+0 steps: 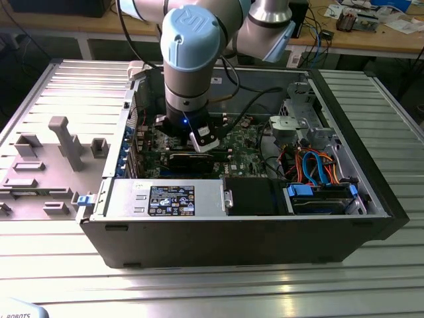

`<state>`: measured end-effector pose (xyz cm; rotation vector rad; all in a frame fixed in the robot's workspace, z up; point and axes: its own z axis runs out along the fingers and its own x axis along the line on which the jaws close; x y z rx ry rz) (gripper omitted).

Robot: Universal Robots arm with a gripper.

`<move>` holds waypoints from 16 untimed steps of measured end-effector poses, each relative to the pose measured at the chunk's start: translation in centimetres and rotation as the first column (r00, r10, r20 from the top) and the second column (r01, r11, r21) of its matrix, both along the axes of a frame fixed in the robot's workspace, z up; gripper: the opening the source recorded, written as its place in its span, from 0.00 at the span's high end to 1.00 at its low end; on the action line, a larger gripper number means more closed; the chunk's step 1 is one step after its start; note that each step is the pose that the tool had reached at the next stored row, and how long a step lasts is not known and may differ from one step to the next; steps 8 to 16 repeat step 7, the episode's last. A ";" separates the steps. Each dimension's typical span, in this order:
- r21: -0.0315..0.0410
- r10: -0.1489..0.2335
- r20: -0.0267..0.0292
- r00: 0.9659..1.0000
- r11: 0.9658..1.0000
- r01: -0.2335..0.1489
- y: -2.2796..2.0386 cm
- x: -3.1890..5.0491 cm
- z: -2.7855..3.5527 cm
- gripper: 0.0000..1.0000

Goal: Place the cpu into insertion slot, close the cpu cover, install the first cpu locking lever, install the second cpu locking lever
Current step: 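Install the second cpu locking lever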

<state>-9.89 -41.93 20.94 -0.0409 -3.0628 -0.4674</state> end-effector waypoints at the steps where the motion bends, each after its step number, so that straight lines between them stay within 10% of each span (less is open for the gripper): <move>1: 0.000 0.000 0.000 1.000 1.000 0.000 0.00 0.00 0.16 0.89; 16: 0.000 0.000 0.000 1.000 1.000 0.000 0.00 -0.04 0.19 0.89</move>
